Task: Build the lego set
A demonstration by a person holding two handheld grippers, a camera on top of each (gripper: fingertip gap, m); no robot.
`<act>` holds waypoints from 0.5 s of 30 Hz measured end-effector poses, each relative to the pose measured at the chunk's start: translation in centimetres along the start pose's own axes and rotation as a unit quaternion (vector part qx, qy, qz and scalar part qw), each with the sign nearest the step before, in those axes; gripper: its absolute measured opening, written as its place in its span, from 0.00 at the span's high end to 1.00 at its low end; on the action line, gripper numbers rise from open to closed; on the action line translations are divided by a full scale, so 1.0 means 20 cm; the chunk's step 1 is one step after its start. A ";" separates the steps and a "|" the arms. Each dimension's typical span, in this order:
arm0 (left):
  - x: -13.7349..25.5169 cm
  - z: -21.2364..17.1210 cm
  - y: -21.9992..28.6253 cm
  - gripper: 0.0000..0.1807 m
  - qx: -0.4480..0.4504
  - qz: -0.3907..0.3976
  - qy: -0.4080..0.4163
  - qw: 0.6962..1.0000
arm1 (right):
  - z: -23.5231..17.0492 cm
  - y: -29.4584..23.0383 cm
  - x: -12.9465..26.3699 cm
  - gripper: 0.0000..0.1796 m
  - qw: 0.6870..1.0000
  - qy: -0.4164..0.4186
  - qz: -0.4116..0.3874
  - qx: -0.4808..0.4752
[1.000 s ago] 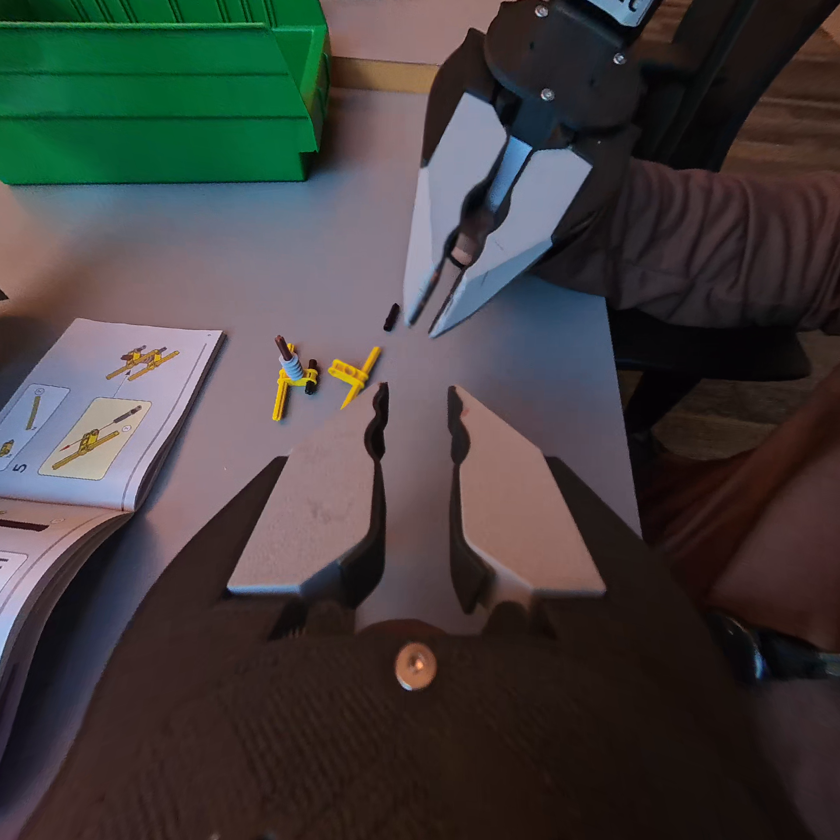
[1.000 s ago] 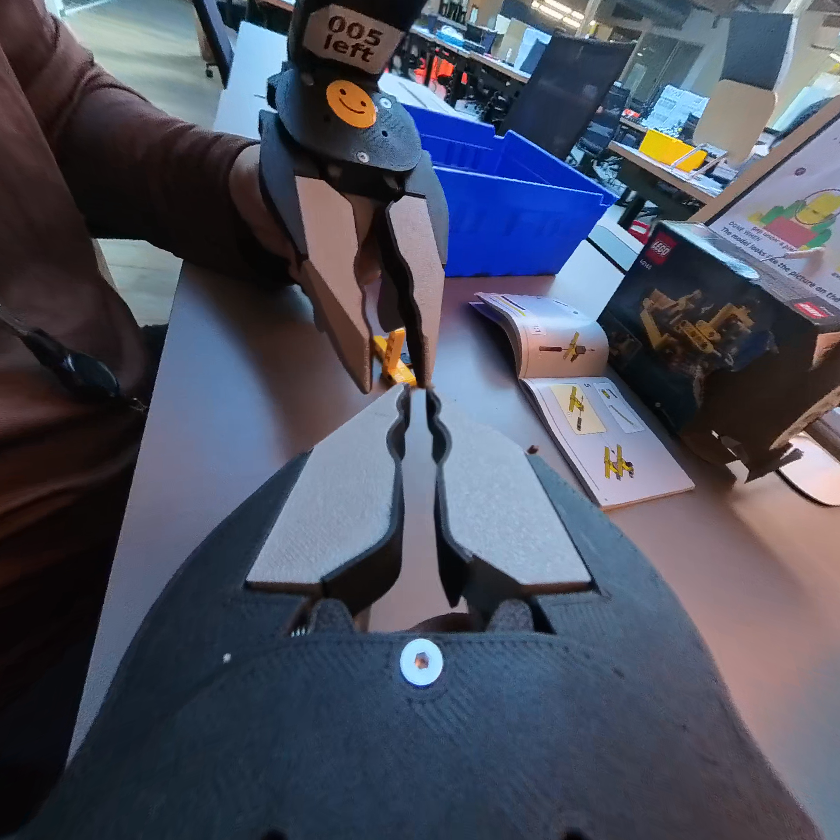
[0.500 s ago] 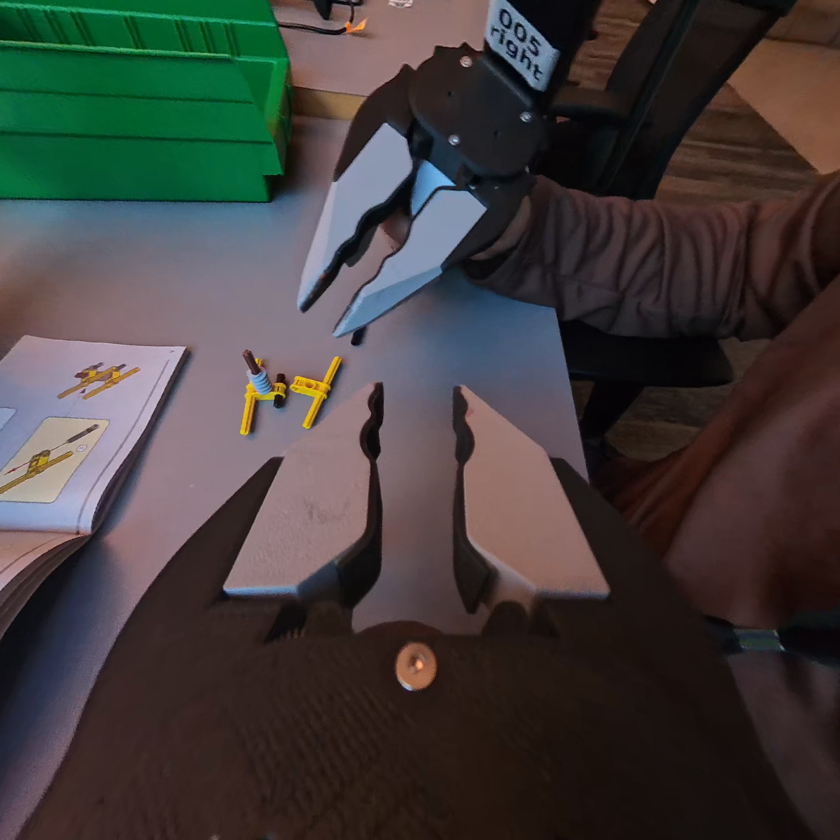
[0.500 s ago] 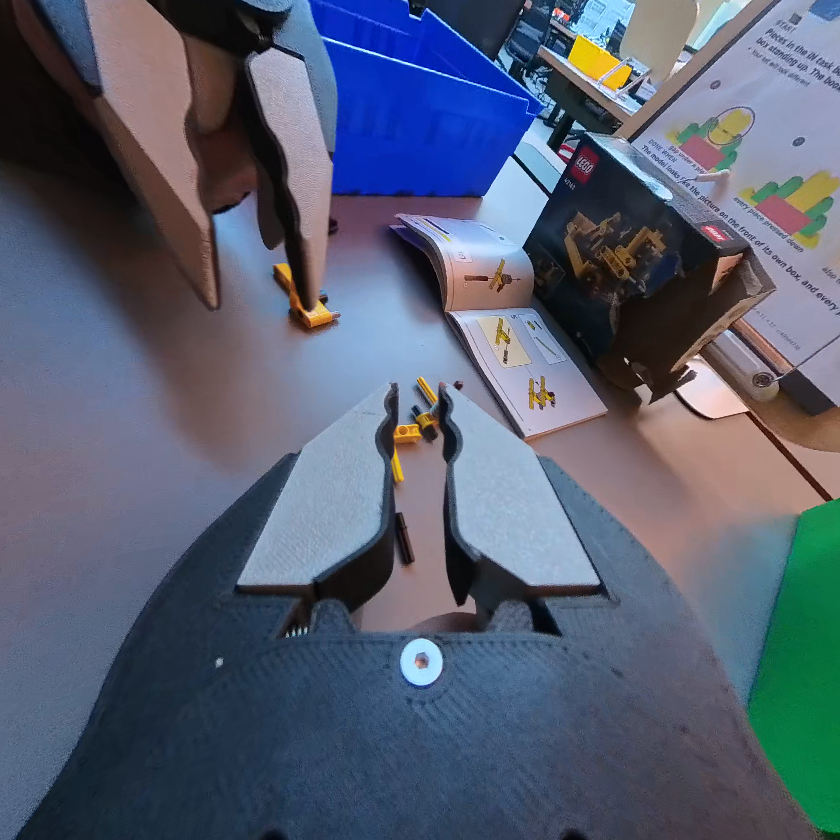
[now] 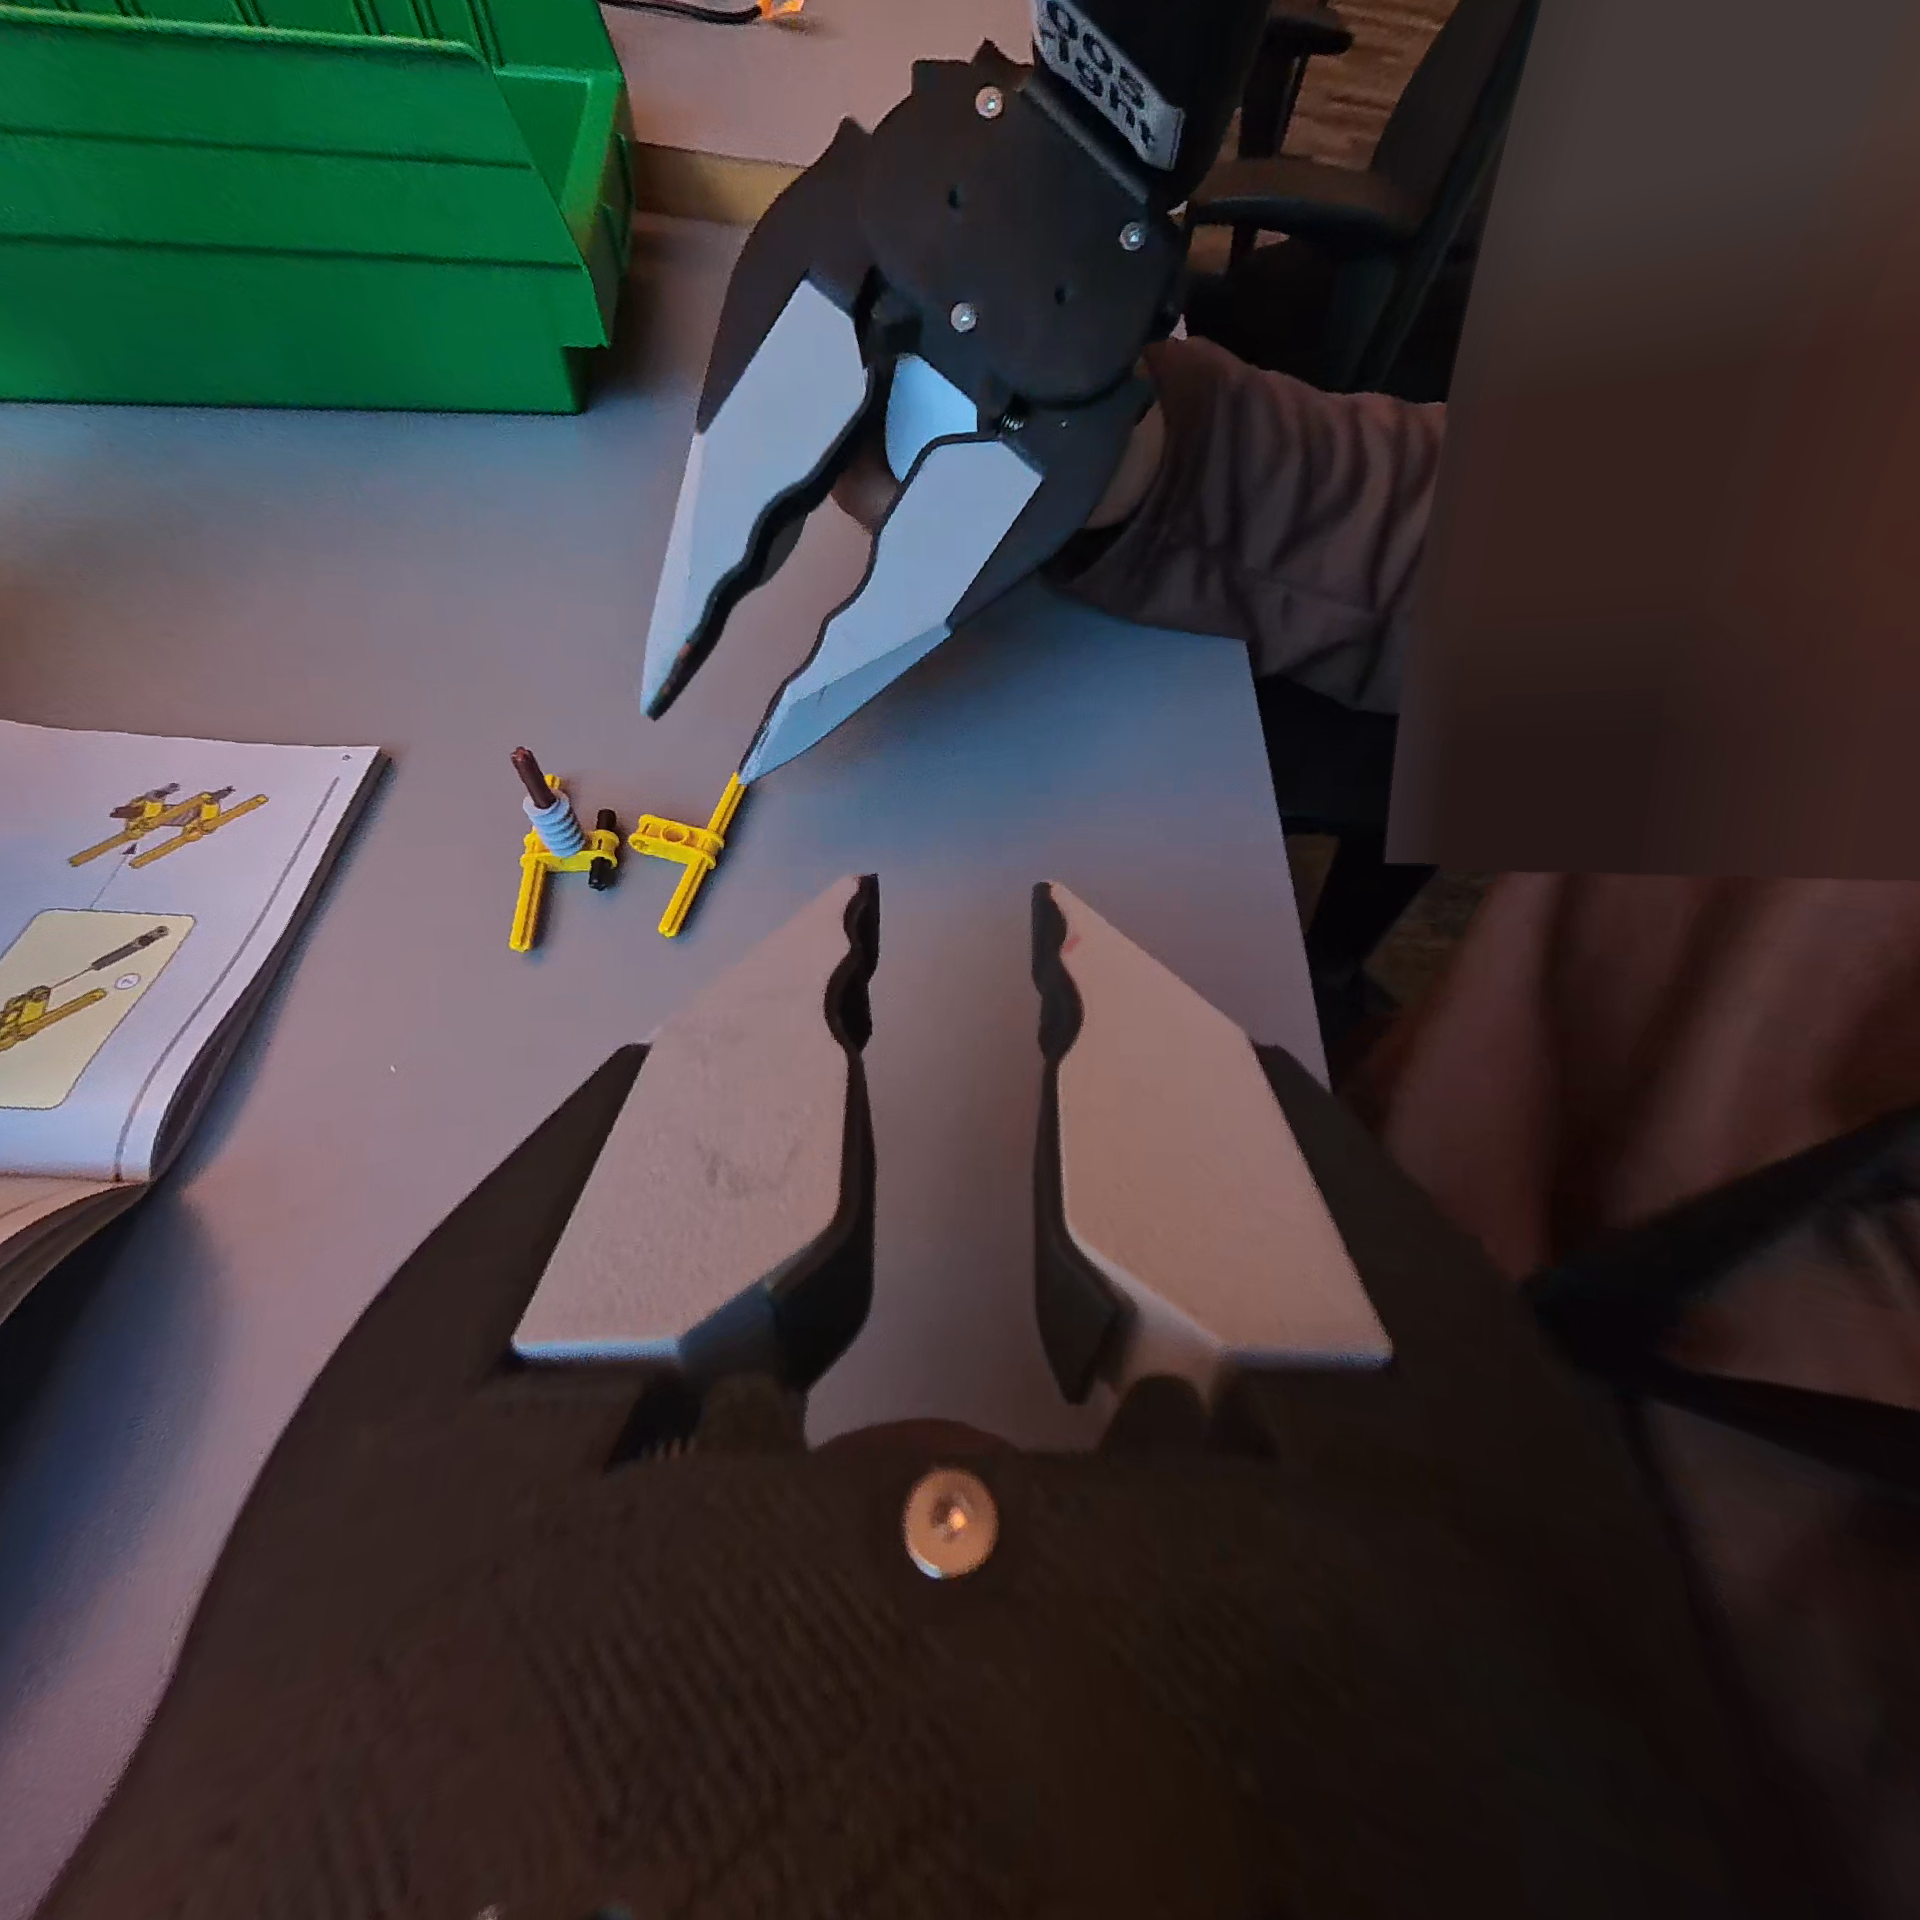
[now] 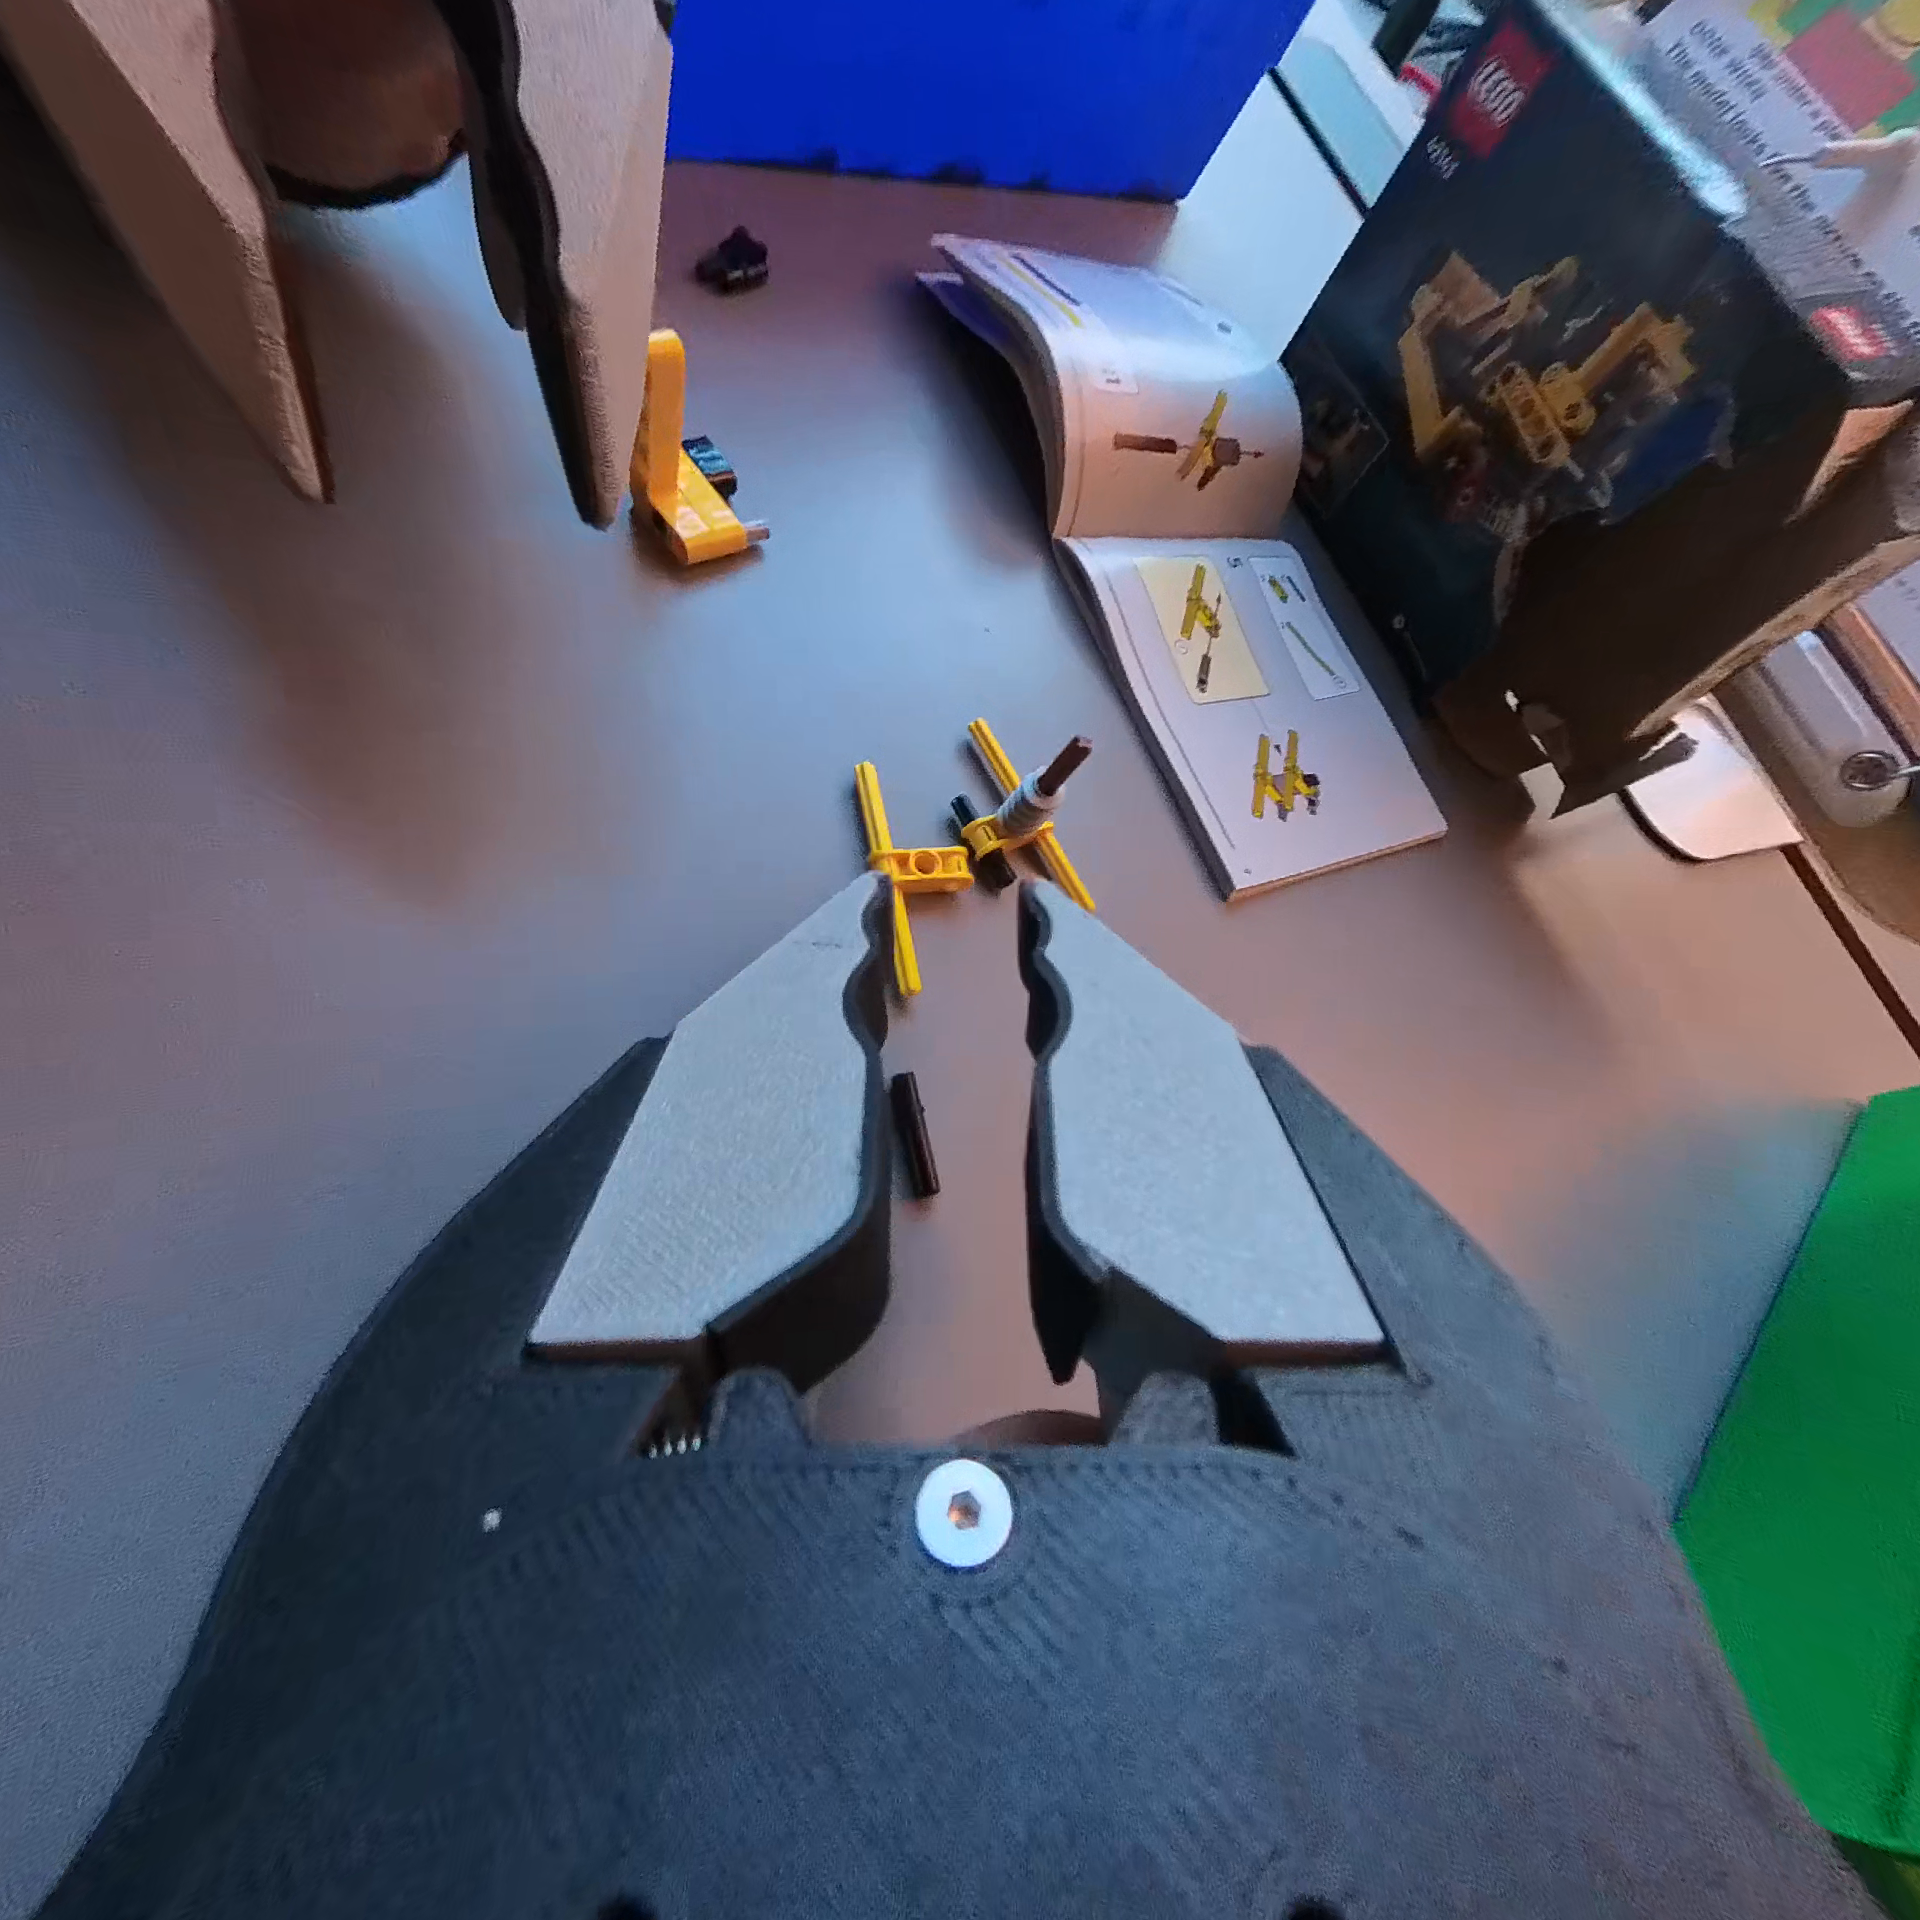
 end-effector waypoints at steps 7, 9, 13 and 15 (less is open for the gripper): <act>-0.01 0.00 0.01 0.85 0.013 -0.020 0.003 1.000 | -0.01 -0.01 -0.03 0.89 1.000 -0.023 0.010 0.007; 0.00 0.01 0.00 0.85 0.018 -0.021 0.011 1.000 | -0.01 -0.01 -0.02 0.89 1.000 -0.015 0.010 0.003; 0.01 0.00 -0.03 0.85 0.034 -0.020 0.013 0.999 | -0.01 -0.01 -0.02 0.89 1.000 -0.019 0.014 0.000; 0.01 0.00 -0.03 0.85 0.036 -0.020 0.014 0.999 | -0.02 -0.01 -0.03 0.90 1.000 -0.025 0.016 0.004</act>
Point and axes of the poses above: each gripper's, where its closed fingertips meet, x back along the fingers, z out of its top, y = z × x across the jaws, the point moved 5 cm from there along x, back along the fingers, and after that the axes turned 6 degrees about -y, right-handed, at the moved point
